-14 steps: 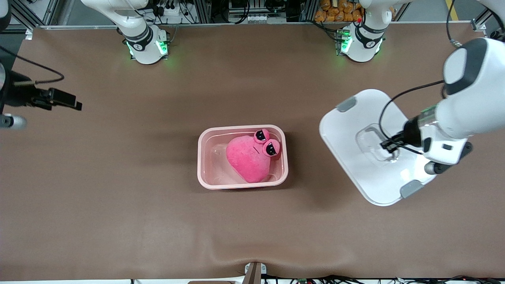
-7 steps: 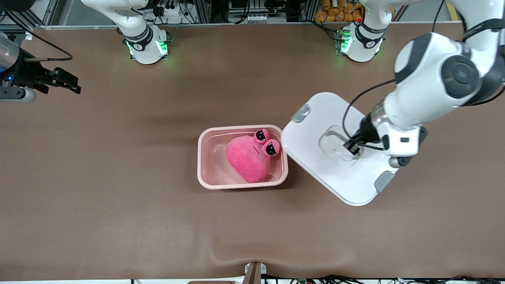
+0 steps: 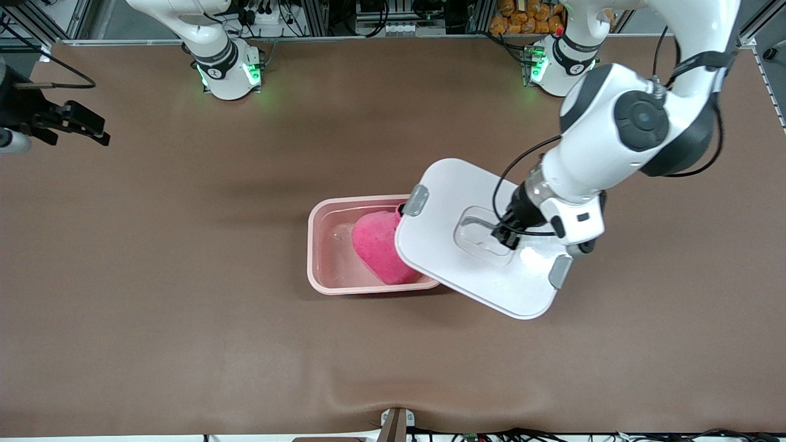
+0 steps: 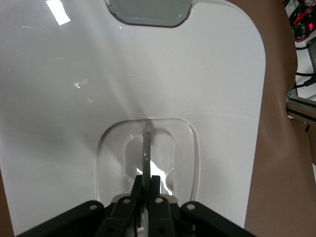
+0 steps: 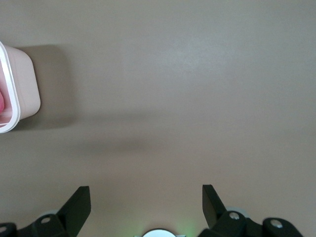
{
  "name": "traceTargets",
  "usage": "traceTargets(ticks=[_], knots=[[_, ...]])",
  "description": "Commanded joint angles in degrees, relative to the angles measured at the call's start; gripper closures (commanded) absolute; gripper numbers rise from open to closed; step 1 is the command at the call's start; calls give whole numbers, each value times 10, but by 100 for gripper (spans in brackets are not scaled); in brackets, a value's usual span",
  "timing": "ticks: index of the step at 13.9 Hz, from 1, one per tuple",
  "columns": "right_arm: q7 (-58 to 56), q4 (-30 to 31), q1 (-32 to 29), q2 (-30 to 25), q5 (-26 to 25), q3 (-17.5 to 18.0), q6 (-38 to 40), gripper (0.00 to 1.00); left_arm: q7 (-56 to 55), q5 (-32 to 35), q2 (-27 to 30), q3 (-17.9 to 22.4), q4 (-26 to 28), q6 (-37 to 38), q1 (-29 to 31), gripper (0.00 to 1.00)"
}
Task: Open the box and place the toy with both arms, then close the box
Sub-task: 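Carry the lid with the left gripper back over the tub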
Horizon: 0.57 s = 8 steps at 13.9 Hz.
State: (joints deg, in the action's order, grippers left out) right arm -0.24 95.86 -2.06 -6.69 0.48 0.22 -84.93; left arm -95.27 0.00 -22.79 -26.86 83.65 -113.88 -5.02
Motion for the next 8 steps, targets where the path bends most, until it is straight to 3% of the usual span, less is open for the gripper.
traceTargets(ticks=[1, 8], knots=[[-8, -78, -17, 52, -2, 7, 34, 0, -94, 29, -29, 6, -27, -25, -44, 100], [-13, -113, -23, 62, 32, -2, 75, 0, -318, 155, -96, 13, -56, -97, -140, 100]])
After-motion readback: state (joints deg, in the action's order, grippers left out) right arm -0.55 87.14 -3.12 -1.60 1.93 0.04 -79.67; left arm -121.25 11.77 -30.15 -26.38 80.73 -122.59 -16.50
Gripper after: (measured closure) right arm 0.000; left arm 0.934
